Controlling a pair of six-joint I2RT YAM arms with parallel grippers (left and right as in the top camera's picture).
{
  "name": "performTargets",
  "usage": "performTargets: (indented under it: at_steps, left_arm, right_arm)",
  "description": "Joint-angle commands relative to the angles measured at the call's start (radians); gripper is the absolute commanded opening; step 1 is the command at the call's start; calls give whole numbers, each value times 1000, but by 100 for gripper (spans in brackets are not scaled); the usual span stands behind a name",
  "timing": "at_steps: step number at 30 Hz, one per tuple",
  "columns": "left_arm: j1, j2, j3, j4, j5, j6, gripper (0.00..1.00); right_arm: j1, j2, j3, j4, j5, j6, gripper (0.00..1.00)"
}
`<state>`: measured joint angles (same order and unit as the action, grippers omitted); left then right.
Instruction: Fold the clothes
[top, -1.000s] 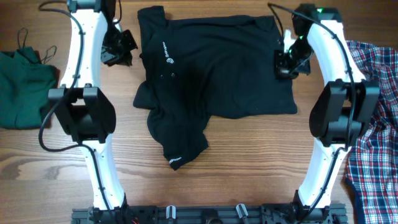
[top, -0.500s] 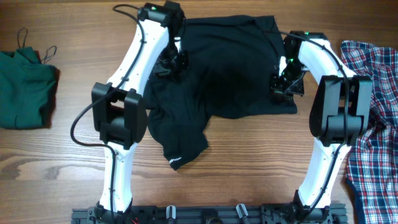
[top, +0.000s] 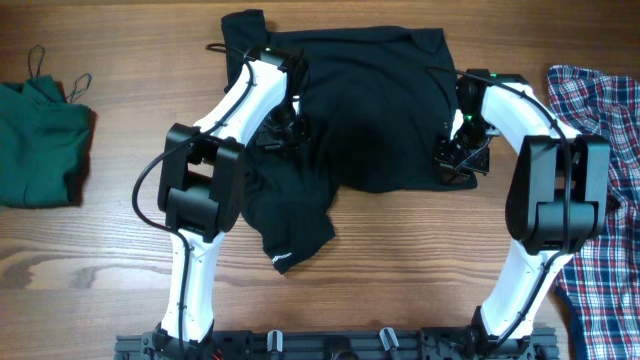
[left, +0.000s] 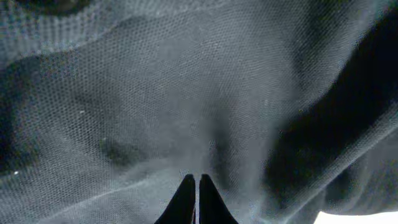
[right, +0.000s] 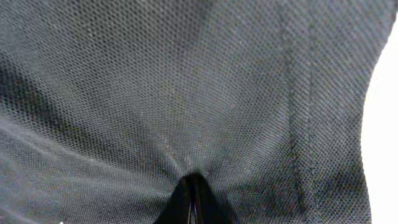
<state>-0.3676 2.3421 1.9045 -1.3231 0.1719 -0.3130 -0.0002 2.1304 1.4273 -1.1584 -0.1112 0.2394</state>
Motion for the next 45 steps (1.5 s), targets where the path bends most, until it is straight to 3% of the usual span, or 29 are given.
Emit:
performTargets:
  at_steps: [1,2,4,11,14,18,19,20,21,23,25,27,30,32,36,39,40,42,45]
  left_arm:
    - [0,-8,-3,-30,-134,-28,4]
    - [1,-8,-3,-55,-247,-81,4]
    - [1,-8,-3,-69,-308,-96,4]
    - [1,-31,0,-76,-282,-84,4]
    - [29,-165,0,-61,-278,-84,4]
    - [135,-363,0,20,-25,19,6]
    - [170,-394,0,42,-23,18,18]
    - [214,-414,0,68,-19,17,43]
    - [250,-416,0,87,-12,18,62]
    - [305,-414,0,109,-12,31,90]
    - [329,-412,-2,125,-16,56,97]
    - [354,-398,-24,161,-15,90,100]
    - [359,-345,-37,158,-12,137,98]
    - [360,-281,-41,174,-11,153,90]
    - [359,-217,-41,335,38,153,86]
    - [360,-214,-41,367,38,210,77]
    - [365,-214,-41,324,38,252,68]
    - [380,-214,-49,256,70,308,60]
    - [414,-214,-106,218,195,439,81]
  right_arm:
    - [3,130,-143,-13,237,91,4]
    - [1,130,-148,-21,263,110,4]
    - [-2,130,-152,-34,309,139,4]
    - [-27,130,-152,-5,314,152,4]
    - [-27,130,-149,-4,314,144,4]
    - [-27,128,-148,13,284,115,4]
    - [-27,124,-132,18,209,57,4]
    - [-27,116,-100,8,150,21,8]
    - [-27,105,-64,-11,133,23,12]
    - [-27,57,24,-77,133,23,34]
    - [-27,14,99,-129,132,23,44]
    - [-26,-39,158,-154,125,19,54]
    - [-26,-82,179,-156,61,-37,55]
    - [-25,-102,179,-145,61,-39,56]
    - [-16,-102,179,-117,-11,-111,56]
    - [2,-102,179,-111,-21,-117,56]
    - [7,-102,179,-110,-20,-117,56]
    - [10,-102,179,-109,-21,-117,57]
    - [10,-102,179,-106,-20,-117,57]
